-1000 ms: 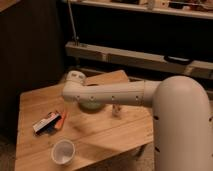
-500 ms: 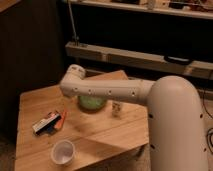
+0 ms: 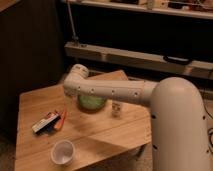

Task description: Place the pepper in the ceramic bowl

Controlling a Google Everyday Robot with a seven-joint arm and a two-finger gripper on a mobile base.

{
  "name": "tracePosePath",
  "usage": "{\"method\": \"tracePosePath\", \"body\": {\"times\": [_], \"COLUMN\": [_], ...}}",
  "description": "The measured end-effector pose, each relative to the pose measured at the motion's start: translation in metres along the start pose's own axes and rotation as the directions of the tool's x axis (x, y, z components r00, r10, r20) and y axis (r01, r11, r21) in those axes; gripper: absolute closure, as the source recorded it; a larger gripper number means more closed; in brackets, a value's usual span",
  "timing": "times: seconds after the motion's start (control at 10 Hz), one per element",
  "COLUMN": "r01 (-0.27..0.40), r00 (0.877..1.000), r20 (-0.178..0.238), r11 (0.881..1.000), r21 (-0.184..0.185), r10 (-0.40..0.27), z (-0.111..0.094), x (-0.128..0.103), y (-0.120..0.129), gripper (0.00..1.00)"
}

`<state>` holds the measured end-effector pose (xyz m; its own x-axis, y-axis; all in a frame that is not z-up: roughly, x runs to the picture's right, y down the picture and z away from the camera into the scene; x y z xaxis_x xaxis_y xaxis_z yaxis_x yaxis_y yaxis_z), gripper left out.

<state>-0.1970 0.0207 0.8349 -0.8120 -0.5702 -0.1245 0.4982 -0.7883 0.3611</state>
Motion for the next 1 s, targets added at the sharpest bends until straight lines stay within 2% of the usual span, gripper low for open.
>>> {"method": "tracePosePath", "body": {"times": [0.1,0.2,0.3,0.5,0.6,0.7,0.8,0.9,1.0], "r01": [-0.107,-0.25,-0.34,-0.535,-0.61,-0.662,-0.701,-0.717,-0.726], "r00": [0.994,0.968,0.939,0.841,0.786,0.742,0.704,0.688,0.678], "r20": [0.006,0.004,-0.003,-0.043,-0.069,-0.093,-0.113,-0.116,-0.094], "r11": [0.993,0.962,0.928,0.816,0.754,0.704,0.662,0.646,0.644], "r21": [-0.046,-0.111,-0.152,-0.219,-0.244,-0.259,-0.263,-0.262,-0.24], "r10": [0.107,0.252,0.343,0.539,0.614,0.664,0.701,0.717,0.729], "z": [-0.001,-0.002,-0.002,-0.001,-0.002,-0.003,-0.003,-0.003,-0.004], "x": [-0.003,-0.006,-0.006,-0.003,-0.004,-0.003,-0.001,-0.002,-0.004], "y": [0.002,0.006,0.008,0.011,0.014,0.016,0.016,0.016,0.019], "gripper": [0.2,0.2,0.2,0.2,0.2,0.2,0.2,0.2,0.2]}}
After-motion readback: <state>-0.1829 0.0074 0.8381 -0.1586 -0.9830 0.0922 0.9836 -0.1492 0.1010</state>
